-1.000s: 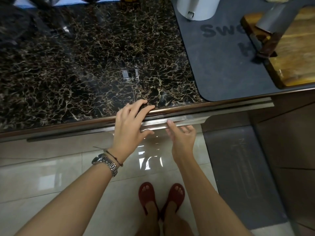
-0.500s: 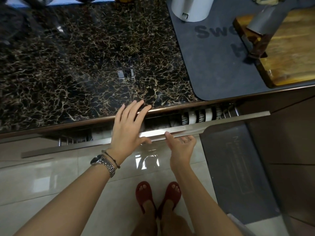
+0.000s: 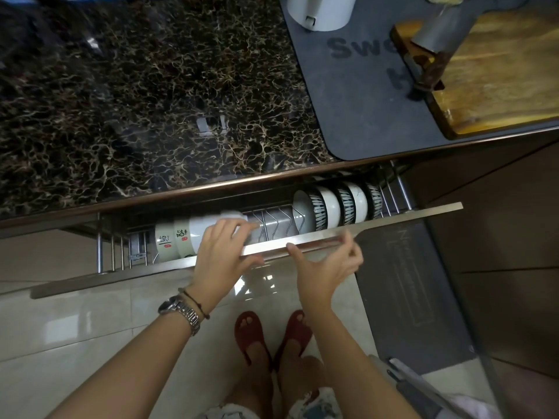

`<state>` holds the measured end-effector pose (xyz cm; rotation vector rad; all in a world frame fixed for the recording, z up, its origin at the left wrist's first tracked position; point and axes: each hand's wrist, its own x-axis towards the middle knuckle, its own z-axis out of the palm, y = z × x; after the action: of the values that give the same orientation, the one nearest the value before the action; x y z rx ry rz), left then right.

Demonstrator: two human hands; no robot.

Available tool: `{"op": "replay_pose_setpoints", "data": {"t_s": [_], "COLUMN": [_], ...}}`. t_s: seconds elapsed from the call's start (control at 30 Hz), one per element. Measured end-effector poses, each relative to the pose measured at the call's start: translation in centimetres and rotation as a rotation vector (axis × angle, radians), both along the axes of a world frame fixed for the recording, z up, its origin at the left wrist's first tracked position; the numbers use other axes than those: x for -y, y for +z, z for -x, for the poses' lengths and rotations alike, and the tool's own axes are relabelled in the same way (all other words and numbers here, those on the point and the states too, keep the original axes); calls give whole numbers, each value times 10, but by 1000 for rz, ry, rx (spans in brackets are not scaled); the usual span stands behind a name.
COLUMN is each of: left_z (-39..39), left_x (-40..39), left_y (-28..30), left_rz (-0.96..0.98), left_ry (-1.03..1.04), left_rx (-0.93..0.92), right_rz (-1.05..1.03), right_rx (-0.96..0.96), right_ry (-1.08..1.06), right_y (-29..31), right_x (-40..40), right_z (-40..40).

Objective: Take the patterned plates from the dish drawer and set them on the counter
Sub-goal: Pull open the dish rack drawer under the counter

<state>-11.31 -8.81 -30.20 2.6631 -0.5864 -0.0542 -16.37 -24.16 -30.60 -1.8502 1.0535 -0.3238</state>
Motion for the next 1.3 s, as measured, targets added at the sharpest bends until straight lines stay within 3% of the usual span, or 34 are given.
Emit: {"op": "replay_pose_setpoints", "data": {"t_s": [0.07,0.13,0.23,0.7,1.3], "left_z": [6,12,20,46,96], "left_x": [0,2,3,-2,4], "left_y": [-1,0,2,7,23], "left_rz": [64,120,162,182,101], "left_ry": [22,59,106,120,38], "left_rx": [-74,-124,-135,-362,-583], "right_rz": [254,321,359,257,305], "right_rx": [-79,-122,-127,-192,-392], "right_ry": [277,488,605,786,888], "right_y": [-1,-2,-4,10,15], "right_x": [16,34,53,88,98], "right_z": [4,5,6,26,92]}}
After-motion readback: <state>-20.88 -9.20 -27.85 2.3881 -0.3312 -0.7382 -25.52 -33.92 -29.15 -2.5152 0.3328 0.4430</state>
